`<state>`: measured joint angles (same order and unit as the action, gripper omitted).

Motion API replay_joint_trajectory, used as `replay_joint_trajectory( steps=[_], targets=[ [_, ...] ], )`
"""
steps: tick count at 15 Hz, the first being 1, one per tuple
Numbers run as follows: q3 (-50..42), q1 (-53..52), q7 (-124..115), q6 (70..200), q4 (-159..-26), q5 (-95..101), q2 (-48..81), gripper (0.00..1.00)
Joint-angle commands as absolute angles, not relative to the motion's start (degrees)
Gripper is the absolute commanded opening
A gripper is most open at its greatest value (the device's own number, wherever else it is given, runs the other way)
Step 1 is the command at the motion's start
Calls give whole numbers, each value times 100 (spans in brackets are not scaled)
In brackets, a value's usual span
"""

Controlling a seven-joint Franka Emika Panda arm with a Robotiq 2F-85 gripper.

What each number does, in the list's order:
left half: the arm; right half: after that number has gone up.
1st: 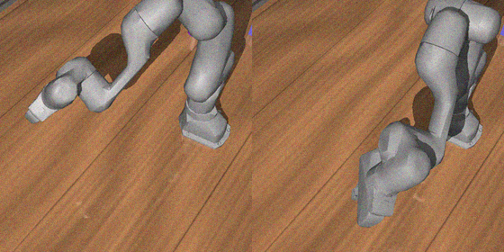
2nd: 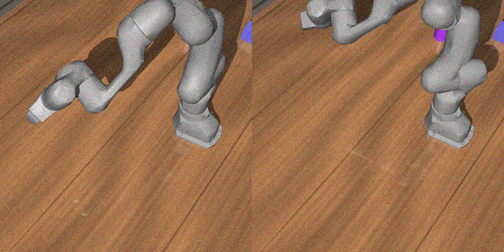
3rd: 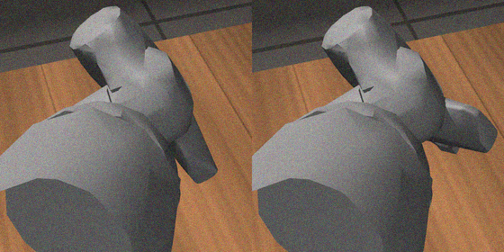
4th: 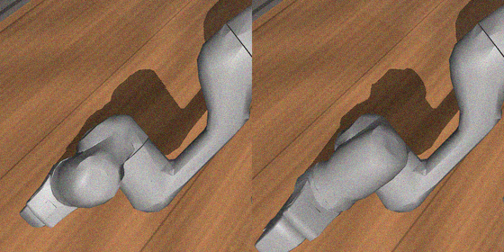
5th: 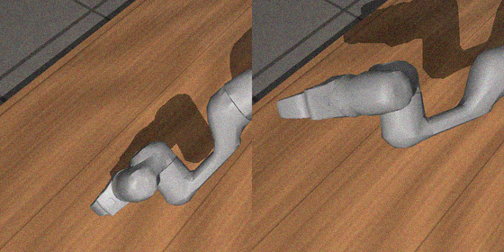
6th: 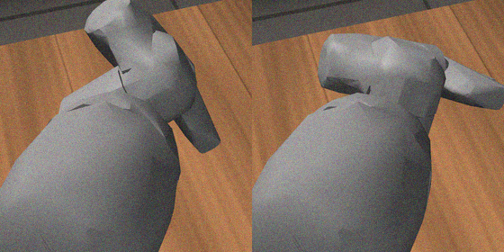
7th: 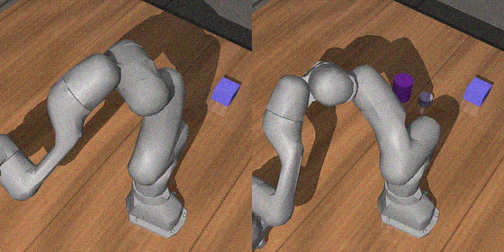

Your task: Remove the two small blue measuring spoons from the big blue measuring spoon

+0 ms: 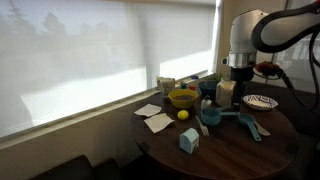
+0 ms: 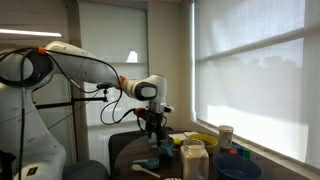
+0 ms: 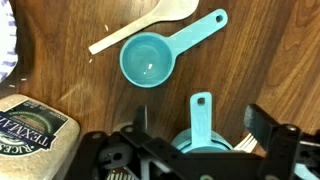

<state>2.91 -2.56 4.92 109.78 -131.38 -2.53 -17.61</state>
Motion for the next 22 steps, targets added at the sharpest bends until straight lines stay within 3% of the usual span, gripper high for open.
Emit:
replay_joint_trajectory(
  steps=[1,9,11,12,13,15,22],
  targets=[
    [260,-372,653,11132,-13090,-372,-1569,100],
    [296,-427,597,11631,-13142,-378,-1311,100],
    [293,-450,624,11681,-13141,-410,-1258,88],
    [295,-454,621,11690,-13138,-413,-1233,77],
    [295,-460,626,11703,-13135,-421,-1214,74],
    [297,-462,624,11717,-13128,-421,-1177,53],
    [294,-463,639,11710,-13113,-444,-1146,3]
  ],
)
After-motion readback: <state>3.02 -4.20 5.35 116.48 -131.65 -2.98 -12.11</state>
